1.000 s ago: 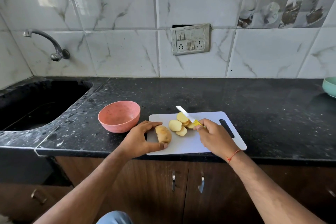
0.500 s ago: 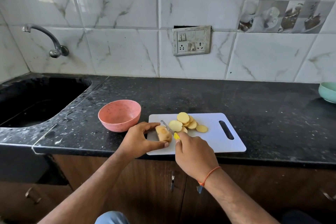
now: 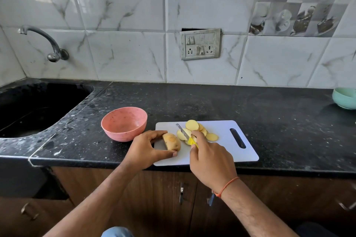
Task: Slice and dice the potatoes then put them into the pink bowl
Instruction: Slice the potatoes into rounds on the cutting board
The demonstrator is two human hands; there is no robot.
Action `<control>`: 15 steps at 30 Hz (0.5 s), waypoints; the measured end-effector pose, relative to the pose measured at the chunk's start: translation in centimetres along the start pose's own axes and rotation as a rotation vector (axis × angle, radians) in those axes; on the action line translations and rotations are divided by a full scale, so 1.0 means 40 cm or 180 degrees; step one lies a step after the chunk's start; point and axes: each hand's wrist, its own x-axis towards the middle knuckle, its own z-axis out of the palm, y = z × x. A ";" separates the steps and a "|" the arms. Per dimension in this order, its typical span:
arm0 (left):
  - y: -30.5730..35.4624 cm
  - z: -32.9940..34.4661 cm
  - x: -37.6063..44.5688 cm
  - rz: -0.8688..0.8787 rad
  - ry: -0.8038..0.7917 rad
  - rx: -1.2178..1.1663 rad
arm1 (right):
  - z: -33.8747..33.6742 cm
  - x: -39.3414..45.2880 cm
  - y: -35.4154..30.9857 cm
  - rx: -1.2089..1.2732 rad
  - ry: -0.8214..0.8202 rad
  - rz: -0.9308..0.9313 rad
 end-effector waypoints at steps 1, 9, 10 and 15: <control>0.000 0.001 0.001 -0.0004 0.0009 -0.0016 | -0.004 0.001 0.000 0.0033 0.0006 -0.0013; -0.002 -0.006 0.010 -0.0032 -0.0165 -0.0236 | 0.041 -0.012 0.018 0.0122 0.0101 -0.0216; -0.001 -0.006 0.010 -0.0041 -0.0181 -0.0268 | 0.048 -0.014 0.020 0.0120 0.0137 -0.0227; -0.008 -0.010 0.006 -0.0013 -0.0273 -0.0381 | 0.061 -0.016 0.019 0.0115 0.0286 -0.0215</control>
